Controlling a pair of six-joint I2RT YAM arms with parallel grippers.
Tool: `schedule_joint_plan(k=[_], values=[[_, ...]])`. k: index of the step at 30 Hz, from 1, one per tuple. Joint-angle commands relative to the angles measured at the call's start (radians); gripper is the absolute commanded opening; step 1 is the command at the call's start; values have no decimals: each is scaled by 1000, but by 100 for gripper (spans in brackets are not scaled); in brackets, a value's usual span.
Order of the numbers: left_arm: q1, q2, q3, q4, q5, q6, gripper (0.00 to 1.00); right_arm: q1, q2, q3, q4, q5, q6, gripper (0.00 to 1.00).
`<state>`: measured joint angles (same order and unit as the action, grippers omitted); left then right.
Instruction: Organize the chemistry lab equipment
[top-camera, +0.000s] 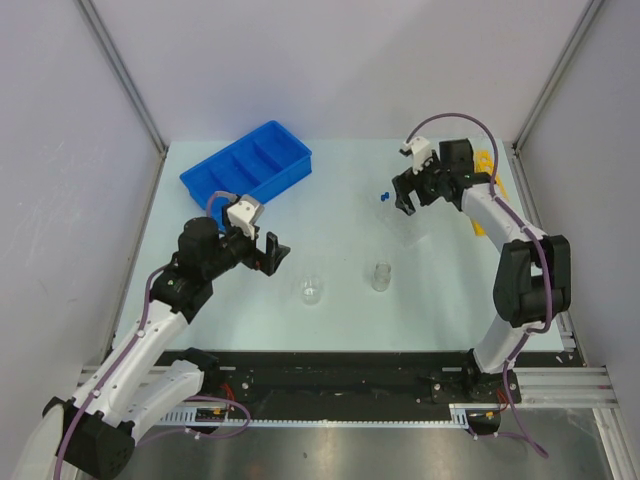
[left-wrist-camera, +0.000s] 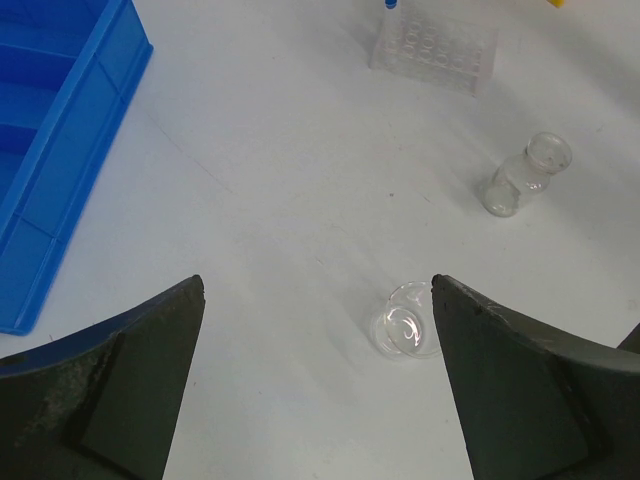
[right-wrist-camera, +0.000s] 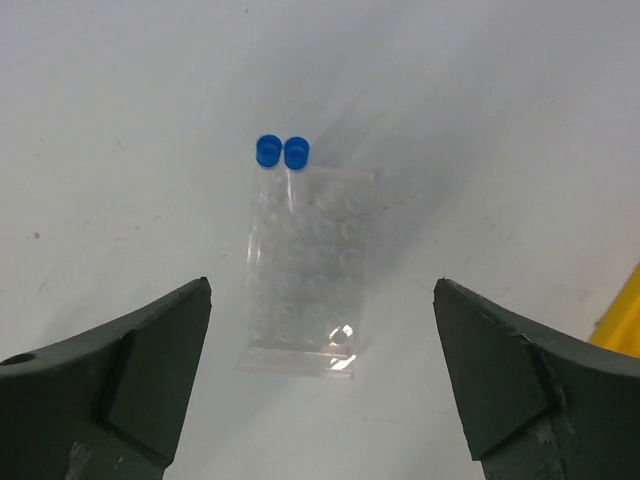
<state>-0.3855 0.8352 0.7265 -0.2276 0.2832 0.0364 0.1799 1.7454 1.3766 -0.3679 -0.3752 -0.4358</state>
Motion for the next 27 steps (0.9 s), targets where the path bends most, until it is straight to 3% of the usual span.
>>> schedule_joint_plan(k=[1,3,8,13,17,27], values=[[5,-25,-1,10,11,46,100,-60,-60,-2,-60,-76,-125,100],[5,-24,1,11,14,46,100,-80,-52,2,-118,-117,-156,100],[5,-21,4,7,19,45,100,-30,35,2,-198,-30,-117,100],[4,-24,2,7,8,46,100,41,97,-1,-152,19,-57,100],[5,-22,2,5,5,48,100,82,126,-1,-108,152,-34,100],[5,-19,4,5,8,48,100,79,175,1,-83,243,-58,99]])
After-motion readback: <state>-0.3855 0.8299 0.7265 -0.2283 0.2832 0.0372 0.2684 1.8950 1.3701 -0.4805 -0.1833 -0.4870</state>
